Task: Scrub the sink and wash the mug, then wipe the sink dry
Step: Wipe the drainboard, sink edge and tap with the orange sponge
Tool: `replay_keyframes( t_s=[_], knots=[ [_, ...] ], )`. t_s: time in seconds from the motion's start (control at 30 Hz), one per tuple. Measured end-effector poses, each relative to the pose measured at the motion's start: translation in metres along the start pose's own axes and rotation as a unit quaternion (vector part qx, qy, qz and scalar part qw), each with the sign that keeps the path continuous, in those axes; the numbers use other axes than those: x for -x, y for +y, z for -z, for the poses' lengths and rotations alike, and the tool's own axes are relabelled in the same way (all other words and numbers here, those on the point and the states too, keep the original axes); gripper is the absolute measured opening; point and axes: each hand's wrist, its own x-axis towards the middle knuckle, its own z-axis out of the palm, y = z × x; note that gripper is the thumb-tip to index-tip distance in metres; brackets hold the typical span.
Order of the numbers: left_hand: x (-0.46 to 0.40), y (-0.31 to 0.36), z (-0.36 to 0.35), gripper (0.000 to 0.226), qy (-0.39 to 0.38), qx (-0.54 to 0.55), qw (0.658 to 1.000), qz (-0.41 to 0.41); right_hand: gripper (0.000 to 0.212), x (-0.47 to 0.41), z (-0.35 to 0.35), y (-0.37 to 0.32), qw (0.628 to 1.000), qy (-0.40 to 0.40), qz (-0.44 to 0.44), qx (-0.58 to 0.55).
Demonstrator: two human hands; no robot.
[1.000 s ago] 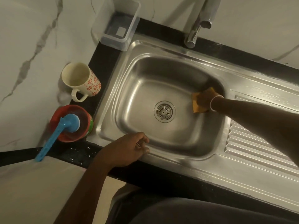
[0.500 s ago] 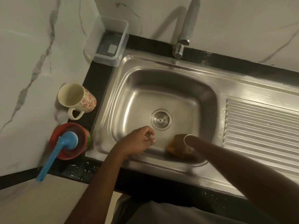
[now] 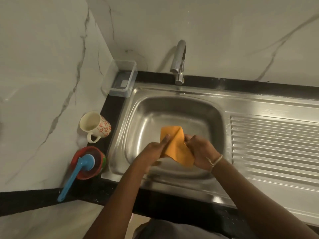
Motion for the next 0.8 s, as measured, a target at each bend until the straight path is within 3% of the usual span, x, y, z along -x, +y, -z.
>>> replay_keyframes(
  t_s=[0.07, 0.17, 0.33, 0.4, 0.47, 0.53, 0.6, 0.7, 0.8],
  knots=[
    [0.010, 0.007, -0.005, 0.077, -0.066, 0.101, 0.993, 0.000, 0.054, 0.013, -0.010, -0.001, 0.999, 0.010, 0.051, 0.015],
    [0.022, 0.012, -0.013, 0.050, -0.070, 0.205, 0.975, -0.049, 0.068, 0.023, -0.020, 0.001, 0.990, 0.079, 0.101, 0.057],
    [0.037, 0.013, -0.019, 0.025, 0.002, 0.051, 0.978, -0.204, 0.066, 0.043, -0.016, 0.003, 0.971, 0.167, 0.100, 0.138],
    [0.046, 0.017, -0.022, 0.022, 0.006, -0.020, 0.962, -0.274, 0.063, 0.052, -0.015, 0.003, 0.973, 0.160, 0.078, 0.150],
    [0.054, 0.022, -0.026, 0.019, 0.033, -0.072, 0.944, -0.320, 0.047, 0.059, -0.014, 0.001, 0.975, 0.136, 0.088, 0.153],
    [0.057, 0.025, -0.028, 0.020, 0.078, -0.061, 0.936, -0.338, 0.039, 0.065, -0.014, 0.000, 0.978, 0.104, 0.104, 0.148],
    [0.056, 0.026, -0.029, 0.026, 0.091, 0.043, 0.944, -0.315, 0.045, 0.067, -0.012, 0.001, 0.982, 0.070, 0.119, 0.127],
    [0.051, 0.017, -0.032, 0.038, 0.038, 0.202, 0.957, -0.207, 0.049, 0.069, -0.013, 0.003, 0.982, 0.063, 0.142, 0.102],
    [0.045, -0.006, -0.042, 0.047, -0.027, 0.198, 0.976, -0.086, 0.039, 0.072, -0.009, 0.007, 0.983, 0.098, 0.150, 0.028]
  ],
)
